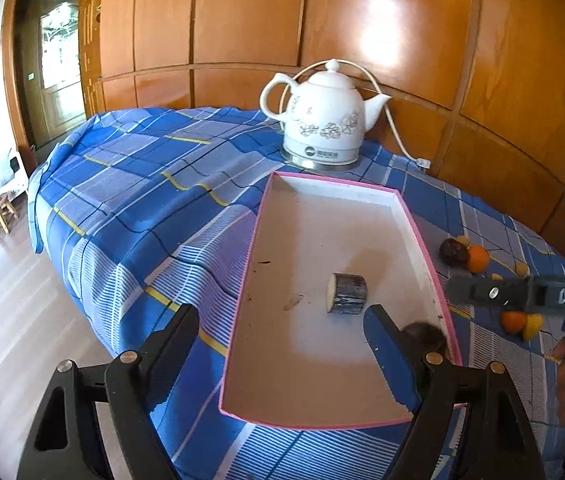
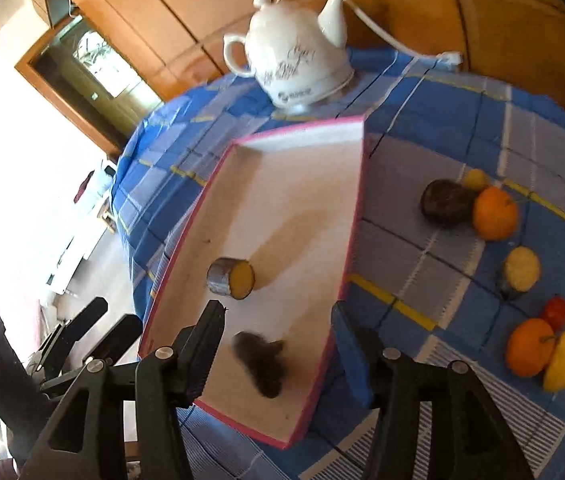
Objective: Organize fruits
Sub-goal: 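Carry the dark round fruit into the tray and open the right tool, then move the left tool from the tray back toward the fruits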
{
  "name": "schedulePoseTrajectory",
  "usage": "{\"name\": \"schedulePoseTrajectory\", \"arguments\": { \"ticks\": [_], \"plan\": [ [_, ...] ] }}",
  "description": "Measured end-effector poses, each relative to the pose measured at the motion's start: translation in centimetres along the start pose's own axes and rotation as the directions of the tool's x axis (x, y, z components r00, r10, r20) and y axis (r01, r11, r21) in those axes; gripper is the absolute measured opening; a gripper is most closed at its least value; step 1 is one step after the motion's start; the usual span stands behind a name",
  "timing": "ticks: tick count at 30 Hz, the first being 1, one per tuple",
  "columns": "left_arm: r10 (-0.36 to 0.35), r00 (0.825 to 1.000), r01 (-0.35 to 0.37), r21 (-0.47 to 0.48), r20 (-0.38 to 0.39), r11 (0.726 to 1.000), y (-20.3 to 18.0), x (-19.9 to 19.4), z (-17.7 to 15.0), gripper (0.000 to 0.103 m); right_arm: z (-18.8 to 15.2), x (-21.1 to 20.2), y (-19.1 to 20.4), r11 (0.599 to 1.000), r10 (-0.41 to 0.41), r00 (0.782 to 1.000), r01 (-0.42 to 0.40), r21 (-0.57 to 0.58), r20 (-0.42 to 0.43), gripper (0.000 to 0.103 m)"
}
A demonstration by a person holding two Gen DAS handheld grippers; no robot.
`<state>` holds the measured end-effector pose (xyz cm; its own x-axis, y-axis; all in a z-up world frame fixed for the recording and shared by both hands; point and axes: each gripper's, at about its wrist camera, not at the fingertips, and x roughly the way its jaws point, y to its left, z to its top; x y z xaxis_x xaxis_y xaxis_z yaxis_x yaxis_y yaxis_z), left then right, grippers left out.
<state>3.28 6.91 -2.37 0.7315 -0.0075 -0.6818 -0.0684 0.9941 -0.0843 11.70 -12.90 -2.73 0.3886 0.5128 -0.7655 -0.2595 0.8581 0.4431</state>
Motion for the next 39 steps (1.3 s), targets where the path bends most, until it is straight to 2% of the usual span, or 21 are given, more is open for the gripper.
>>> {"name": "schedulePoseTrajectory", "arguments": {
  "ticks": [6, 18, 30, 39],
  "plan": [
    [-0.023, 1.0, 0.023, 0.045, 0.001, 0.999, -1.6, -0.5, -0.1, 0.085, -1.1, -2.6, -1.8, 0.997, -0.074, 0.997, 0.074, 0.006, 0.036, 0.056],
    [-0.053, 0.998, 0.051, 0.117, 0.014, 0.992, -4.1, -1.4, -0.2, 0.087, -4.2, -6.0, -4.5, 0.979, -0.197, 0.979, 0.199, -0.038, 0.049, 0.056],
    [-0.069, 0.997, 0.065, 0.166, 0.018, 0.984, -6.0, -1.9, -0.3, 0.087, -4.0, -9.6, -6.9, 0.964, -0.264, 0.959, 0.266, -0.009, 0.106, 0.056],
    [-0.08, 0.997, 0.078, 0.186, 0.002, 0.979, -7.0, -1.6, -0.2, 0.087, -3.6, -11.7, -9.7, 0.943, -0.331, 0.935, 0.332, 0.014, 0.126, 0.056]
  ]
}}
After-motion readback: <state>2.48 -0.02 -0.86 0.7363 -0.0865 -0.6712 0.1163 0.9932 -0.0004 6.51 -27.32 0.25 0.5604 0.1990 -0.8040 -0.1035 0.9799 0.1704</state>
